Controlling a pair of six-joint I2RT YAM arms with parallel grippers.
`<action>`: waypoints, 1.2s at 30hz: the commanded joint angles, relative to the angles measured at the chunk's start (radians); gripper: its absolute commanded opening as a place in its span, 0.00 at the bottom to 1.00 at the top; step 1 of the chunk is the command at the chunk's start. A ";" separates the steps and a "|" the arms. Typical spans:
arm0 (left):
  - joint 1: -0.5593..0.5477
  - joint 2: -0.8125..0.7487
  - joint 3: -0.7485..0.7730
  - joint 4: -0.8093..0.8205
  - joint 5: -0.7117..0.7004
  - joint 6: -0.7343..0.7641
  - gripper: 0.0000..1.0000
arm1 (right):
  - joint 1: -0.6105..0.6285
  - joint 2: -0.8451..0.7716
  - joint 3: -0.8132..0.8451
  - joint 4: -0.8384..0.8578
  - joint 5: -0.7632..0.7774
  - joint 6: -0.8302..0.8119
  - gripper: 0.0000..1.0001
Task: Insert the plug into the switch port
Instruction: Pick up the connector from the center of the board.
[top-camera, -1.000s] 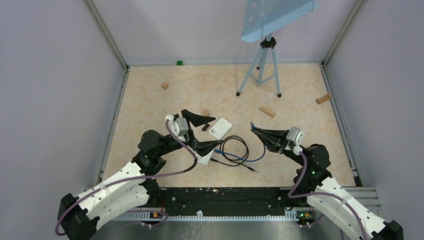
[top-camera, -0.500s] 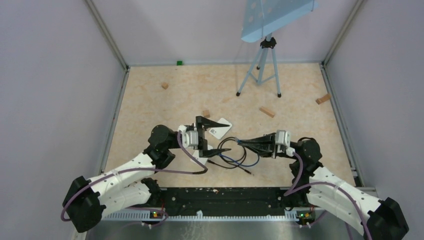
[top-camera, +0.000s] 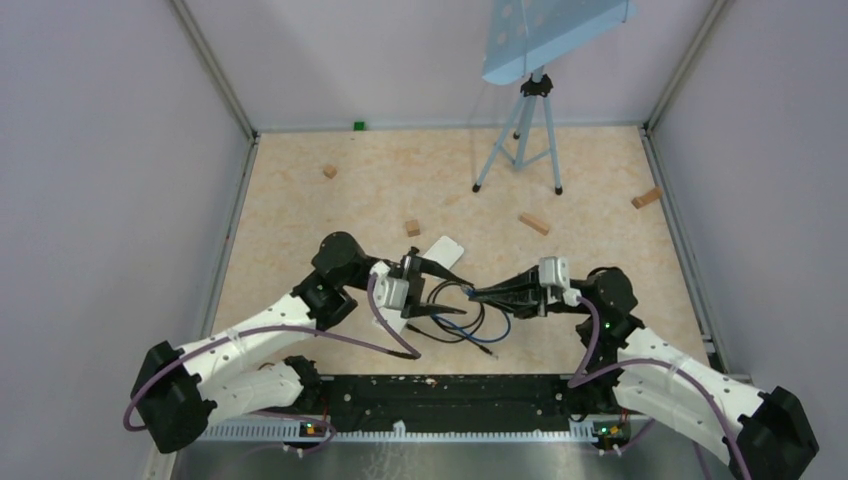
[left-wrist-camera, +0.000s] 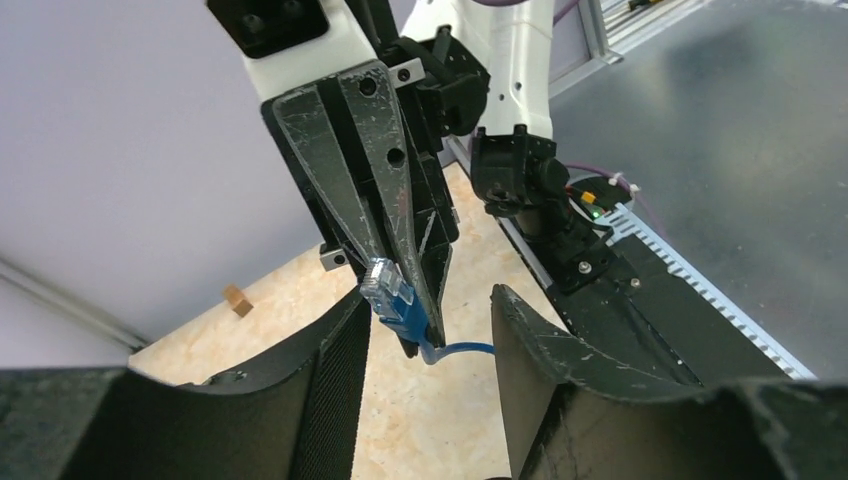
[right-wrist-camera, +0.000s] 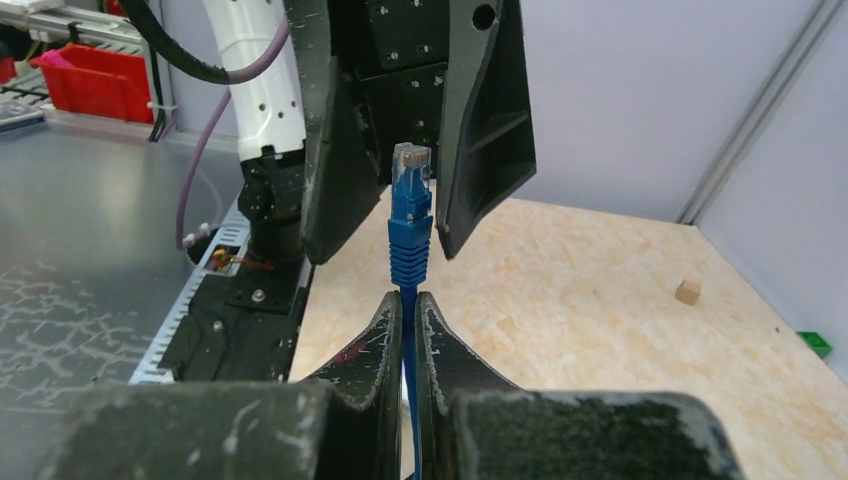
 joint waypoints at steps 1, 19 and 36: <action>-0.010 0.033 0.057 -0.044 0.086 0.046 0.51 | 0.019 0.015 0.063 -0.022 -0.052 -0.022 0.00; -0.013 0.069 0.064 -0.068 -0.288 -0.192 0.00 | 0.020 -0.030 -0.018 -0.070 0.164 -0.203 0.50; -0.014 0.078 -0.188 0.184 -1.036 -0.991 0.00 | 0.191 0.319 -0.179 0.450 0.685 -0.419 0.47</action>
